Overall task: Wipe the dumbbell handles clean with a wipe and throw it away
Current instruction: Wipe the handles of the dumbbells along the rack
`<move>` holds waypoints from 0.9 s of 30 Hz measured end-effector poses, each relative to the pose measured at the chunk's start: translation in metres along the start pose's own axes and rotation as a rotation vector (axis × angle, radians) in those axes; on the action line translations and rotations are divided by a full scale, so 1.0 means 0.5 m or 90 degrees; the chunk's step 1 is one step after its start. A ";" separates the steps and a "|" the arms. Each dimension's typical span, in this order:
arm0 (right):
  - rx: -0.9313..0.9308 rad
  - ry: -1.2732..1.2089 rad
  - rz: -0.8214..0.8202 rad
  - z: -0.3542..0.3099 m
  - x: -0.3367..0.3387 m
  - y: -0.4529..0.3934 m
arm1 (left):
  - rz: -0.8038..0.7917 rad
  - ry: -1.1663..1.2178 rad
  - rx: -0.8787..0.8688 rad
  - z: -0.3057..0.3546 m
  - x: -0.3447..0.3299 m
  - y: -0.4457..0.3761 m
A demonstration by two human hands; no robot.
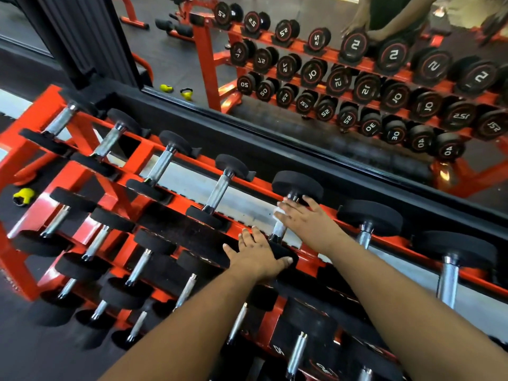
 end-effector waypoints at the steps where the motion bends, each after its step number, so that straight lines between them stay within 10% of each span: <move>1: -0.037 0.007 -0.004 -0.001 0.010 -0.009 | 0.001 0.001 0.003 0.000 0.001 0.001; 10: 0.091 -0.116 0.064 -0.050 -0.021 0.061 | 0.001 0.007 -0.002 0.000 0.001 0.002; 13: -0.098 -0.321 0.066 -0.006 -0.028 0.086 | -0.002 0.003 -0.006 0.001 0.002 0.002; 17: -0.517 -0.999 0.125 0.004 -0.083 0.093 | -0.005 0.005 0.001 0.001 -0.002 0.003; 20: -0.559 -1.287 0.040 -0.055 -0.093 0.049 | -0.001 0.007 0.006 -0.001 -0.001 0.001; 27: -0.596 -1.415 0.113 -0.006 -0.001 0.004 | -0.002 0.020 0.000 -0.003 -0.002 -0.005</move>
Point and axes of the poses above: each hand's wrist, its own y-axis away from the middle knuckle, its own x-axis out of the back of the hand, z = x × y, the point moved 7 cm from there along -y, towards the middle knuckle, and after that the axes turned 8 degrees about -z, right-handed, at the moved point
